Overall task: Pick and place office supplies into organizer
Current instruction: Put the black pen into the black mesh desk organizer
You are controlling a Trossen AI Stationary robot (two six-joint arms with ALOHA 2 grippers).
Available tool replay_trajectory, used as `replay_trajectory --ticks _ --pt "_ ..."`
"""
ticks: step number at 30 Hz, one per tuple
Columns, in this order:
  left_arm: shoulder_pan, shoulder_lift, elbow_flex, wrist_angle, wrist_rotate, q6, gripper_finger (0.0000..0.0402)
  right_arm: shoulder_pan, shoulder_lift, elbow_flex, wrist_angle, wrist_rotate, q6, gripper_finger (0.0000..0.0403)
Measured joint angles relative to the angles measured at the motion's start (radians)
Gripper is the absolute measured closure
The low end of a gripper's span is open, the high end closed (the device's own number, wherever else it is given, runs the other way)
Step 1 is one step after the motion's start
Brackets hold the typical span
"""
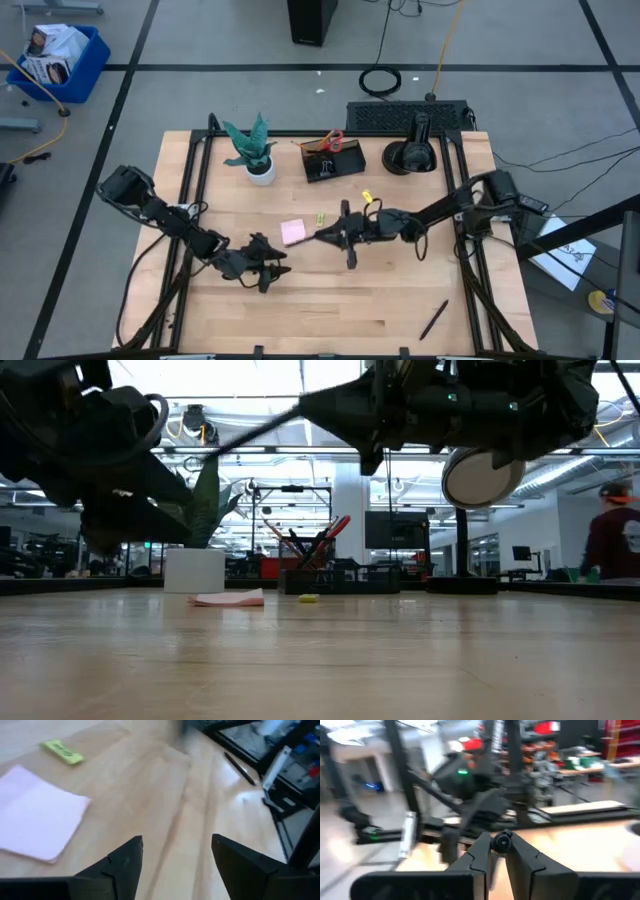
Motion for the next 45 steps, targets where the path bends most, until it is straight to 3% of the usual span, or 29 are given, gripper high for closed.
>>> replay_trajectory --ticks 5,8,16,23,31,45 --pt "0.003 0.000 0.000 0.005 -0.044 0.000 0.0156 -0.043 -0.133 0.004 -0.267 0.111 -0.110 0.0372" --pt "0.010 0.000 0.000 0.003 -0.090 0.006 0.0156 -0.075 -0.206 0.004 -0.339 0.149 -0.147 0.0372" --pt "0.027 0.000 0.000 0.028 -0.112 0.009 0.0156 -0.239 -0.328 0.057 -0.565 0.148 -0.159 0.0374" --pt "0.027 0.000 0.000 0.037 -0.113 0.029 0.0156 -0.388 -0.315 0.206 -0.783 0.142 -0.237 0.0371" --pt "0.027 0.000 0.000 0.047 -0.115 0.058 0.0156 -0.520 -0.258 0.335 -0.880 0.034 -0.252 0.0371" --pt "0.025 0.000 -0.001 0.099 -0.107 0.111 0.0156 -0.578 -0.001 0.656 -1.247 0.016 -0.316 0.0374"
